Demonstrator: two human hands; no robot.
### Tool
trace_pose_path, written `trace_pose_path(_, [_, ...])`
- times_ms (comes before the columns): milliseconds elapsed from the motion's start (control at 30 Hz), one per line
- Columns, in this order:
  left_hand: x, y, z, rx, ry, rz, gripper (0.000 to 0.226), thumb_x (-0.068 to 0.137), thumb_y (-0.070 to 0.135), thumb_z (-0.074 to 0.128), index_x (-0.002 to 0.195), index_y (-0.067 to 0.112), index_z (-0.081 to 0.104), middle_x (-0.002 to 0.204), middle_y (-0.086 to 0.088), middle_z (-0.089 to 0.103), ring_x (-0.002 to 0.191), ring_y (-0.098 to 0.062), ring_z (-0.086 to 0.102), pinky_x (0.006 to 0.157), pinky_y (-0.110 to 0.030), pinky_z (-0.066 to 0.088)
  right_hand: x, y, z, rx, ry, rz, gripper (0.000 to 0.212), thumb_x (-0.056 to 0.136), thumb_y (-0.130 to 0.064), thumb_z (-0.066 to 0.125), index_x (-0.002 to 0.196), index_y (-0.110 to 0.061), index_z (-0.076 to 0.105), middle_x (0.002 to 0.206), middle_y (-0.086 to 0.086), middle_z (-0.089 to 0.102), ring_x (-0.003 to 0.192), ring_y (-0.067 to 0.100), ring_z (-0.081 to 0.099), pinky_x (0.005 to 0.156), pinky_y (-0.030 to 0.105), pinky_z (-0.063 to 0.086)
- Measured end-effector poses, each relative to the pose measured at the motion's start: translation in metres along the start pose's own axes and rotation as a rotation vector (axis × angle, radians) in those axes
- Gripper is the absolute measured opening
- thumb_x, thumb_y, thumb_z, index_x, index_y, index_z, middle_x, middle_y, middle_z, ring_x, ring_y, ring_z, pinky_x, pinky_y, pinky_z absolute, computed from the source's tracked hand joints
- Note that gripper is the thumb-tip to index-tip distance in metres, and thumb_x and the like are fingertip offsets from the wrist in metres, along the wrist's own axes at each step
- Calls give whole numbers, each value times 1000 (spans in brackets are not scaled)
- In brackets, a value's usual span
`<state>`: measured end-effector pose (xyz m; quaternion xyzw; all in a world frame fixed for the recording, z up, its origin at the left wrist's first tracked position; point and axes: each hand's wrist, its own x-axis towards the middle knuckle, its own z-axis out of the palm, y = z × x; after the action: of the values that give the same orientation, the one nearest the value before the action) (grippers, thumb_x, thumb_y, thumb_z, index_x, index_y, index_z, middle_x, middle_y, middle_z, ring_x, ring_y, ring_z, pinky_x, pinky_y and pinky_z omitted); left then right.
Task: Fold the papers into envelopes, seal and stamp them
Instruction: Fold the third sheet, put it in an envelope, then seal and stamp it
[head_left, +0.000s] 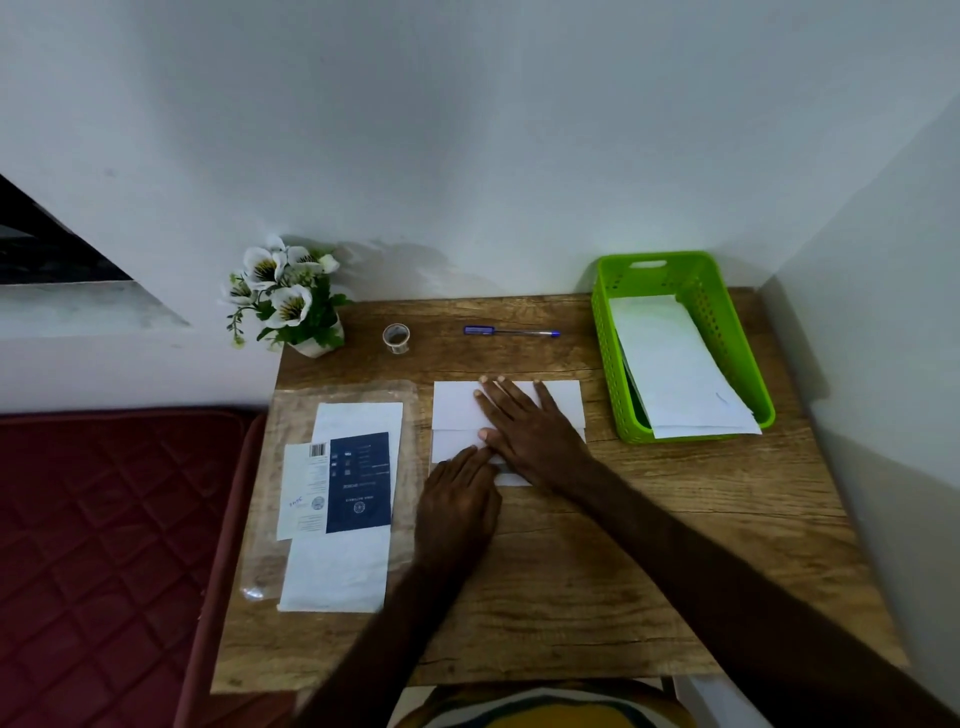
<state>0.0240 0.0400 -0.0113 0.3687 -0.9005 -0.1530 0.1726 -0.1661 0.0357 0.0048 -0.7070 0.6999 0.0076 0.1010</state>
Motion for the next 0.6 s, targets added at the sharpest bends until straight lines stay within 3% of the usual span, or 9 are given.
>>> trace_pose_path(333, [-3,1,-1,-29,7,-20,32,95,26,68,127,20,68,141,2,63,134,-16,56,108,-35,43,-24,11,7,113,49,351,86,98,-66,10,161,-8,17,169,13,12,156,29,13,125,47,9])
trace_pose_path(467, [-3,4,-2,-43,29,-36,32,95,26,68,126,20,69,140,3,63,133,-15,57,106,-33,43,-22,6,-2,160,-14,496,86,101,-64,22,161,-4,8,170,15,1,157,30,2,126,46,4])
trace_pose_path(533, [-2,5,-3,-49,33,-48,32,97,27,66,128,21,68,140,4,63,132,-13,57,106,-33,45,-15,4,-17,124,-66,529,83,103,-61,25,159,0,16,169,18,6,156,32,4,127,49,3])
trace_pose_path(600, [-2,6,-4,-60,30,-61,32,98,28,63,130,22,67,141,5,63,133,-11,56,105,-34,48,-6,4,-37,63,-85,523,74,105,-57,29,151,0,39,166,20,20,155,34,11,125,52,5])
